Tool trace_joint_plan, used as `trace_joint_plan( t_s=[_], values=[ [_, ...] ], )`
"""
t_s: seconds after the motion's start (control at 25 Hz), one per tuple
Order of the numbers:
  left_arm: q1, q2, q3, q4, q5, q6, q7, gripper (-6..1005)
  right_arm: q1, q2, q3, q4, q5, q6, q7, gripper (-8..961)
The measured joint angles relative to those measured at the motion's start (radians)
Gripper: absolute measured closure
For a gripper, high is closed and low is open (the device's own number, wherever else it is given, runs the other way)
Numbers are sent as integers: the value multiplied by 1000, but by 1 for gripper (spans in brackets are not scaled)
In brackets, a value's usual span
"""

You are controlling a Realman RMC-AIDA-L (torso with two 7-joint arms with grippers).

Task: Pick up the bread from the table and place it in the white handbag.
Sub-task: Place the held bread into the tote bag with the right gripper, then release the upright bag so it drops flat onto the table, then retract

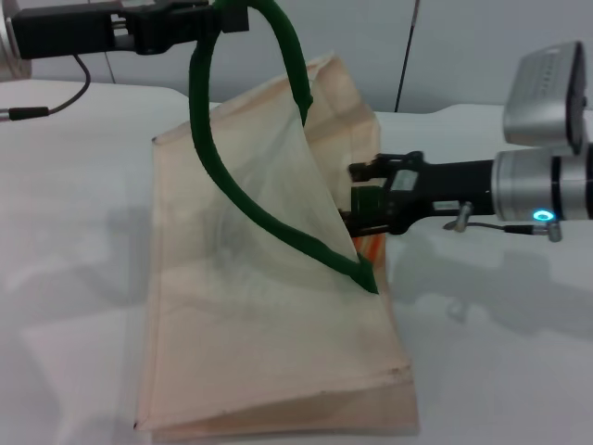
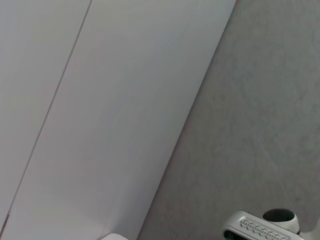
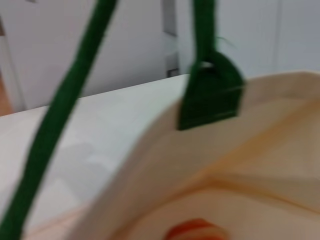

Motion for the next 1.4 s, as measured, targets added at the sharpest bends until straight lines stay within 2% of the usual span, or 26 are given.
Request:
trace_joint_plan(
  t_s=[0.28, 0.64, 0.96, 1.36, 1.4],
  values=[
    [5, 0, 0, 0, 1, -14, -1, 816, -118, -2, 0, -126, 60, -30, 0, 62],
    [11, -2, 0, 0, 6, -30, -2, 813, -256, -8, 11, -223, 311, -76, -20, 62],
    [8, -6, 2, 0, 10, -37, -3, 811, -302, -3, 13, -195, 522, -150, -73, 62],
    [4, -24, 0, -8, 19, -88, -5, 808, -298, -3, 12, -175, 533, -156, -91, 62],
    [3, -25, 0, -8, 24, -97, -6, 778, -298, -3, 12, -175, 533, -156, -91, 62]
  ],
)
